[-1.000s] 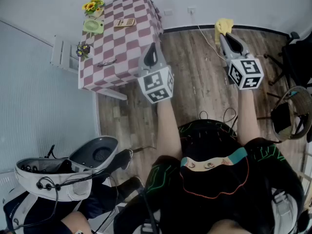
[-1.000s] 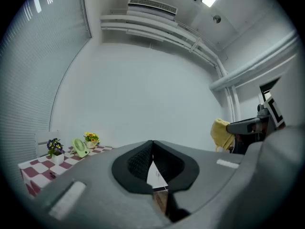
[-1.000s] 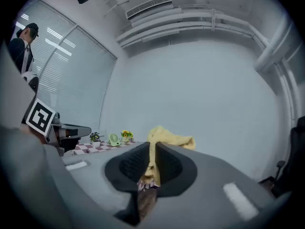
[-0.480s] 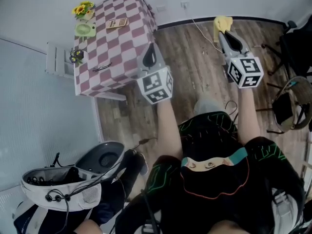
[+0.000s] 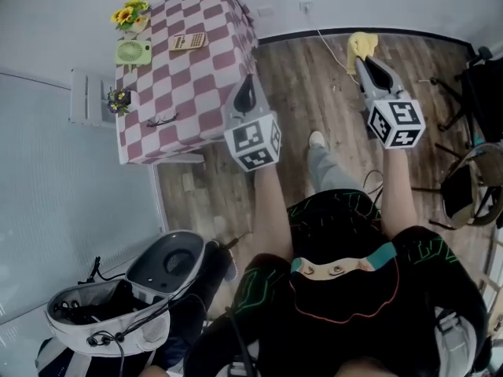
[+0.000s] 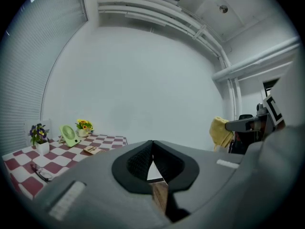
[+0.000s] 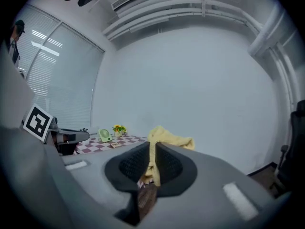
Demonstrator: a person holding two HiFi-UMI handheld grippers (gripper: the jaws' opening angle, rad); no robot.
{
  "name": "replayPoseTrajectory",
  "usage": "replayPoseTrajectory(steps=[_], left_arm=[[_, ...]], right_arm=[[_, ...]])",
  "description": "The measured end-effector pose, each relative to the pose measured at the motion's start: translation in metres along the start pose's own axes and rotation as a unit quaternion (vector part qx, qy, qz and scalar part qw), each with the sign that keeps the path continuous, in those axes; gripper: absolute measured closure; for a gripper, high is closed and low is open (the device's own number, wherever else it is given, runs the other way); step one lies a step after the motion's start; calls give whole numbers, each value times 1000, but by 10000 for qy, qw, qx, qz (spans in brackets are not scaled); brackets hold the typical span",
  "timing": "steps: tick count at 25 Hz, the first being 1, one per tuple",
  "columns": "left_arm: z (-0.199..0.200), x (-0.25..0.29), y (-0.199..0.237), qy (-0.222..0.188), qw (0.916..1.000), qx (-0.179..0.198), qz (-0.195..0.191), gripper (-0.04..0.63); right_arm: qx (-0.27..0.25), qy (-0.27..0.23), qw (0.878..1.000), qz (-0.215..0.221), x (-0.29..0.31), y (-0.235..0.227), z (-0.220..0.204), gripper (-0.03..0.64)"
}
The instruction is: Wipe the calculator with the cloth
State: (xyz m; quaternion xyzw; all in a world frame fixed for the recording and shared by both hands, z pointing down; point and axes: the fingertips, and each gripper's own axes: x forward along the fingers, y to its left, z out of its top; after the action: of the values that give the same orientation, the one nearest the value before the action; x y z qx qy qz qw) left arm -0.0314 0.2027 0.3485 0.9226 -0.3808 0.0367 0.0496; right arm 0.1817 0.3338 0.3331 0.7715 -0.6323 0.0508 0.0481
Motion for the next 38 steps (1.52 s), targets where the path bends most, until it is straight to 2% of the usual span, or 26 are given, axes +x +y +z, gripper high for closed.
replayPoseTrajectory(steps=[4,9,13,19,26,31,38], left_arm=[[-17,44,11,370,9993,7,67,586],[-17,114,13,534,9986,33,30,585],[-8,170,11,522,9986,36,2,586],[20,234,10,274,9996,65,69,585],[37,271,41,169,9991,110,372,585],[16,298,69,364,9980,-20,508,584],[9,377,88,494,9983,-147,280,586]], right_arm=[[230,245,9994,48,46,-18,-19,578],[350,323,9988,64,111,-53,-17,578],[313,299,9990,75,160,-85,-5,578],[188,95,9996,184,221,-124,26,578],[209,2,9987,457,278,-126,39,578],[172,181,9979,605,320,-119,24,578],[204,349,9985,367,386,-145,22,578]])
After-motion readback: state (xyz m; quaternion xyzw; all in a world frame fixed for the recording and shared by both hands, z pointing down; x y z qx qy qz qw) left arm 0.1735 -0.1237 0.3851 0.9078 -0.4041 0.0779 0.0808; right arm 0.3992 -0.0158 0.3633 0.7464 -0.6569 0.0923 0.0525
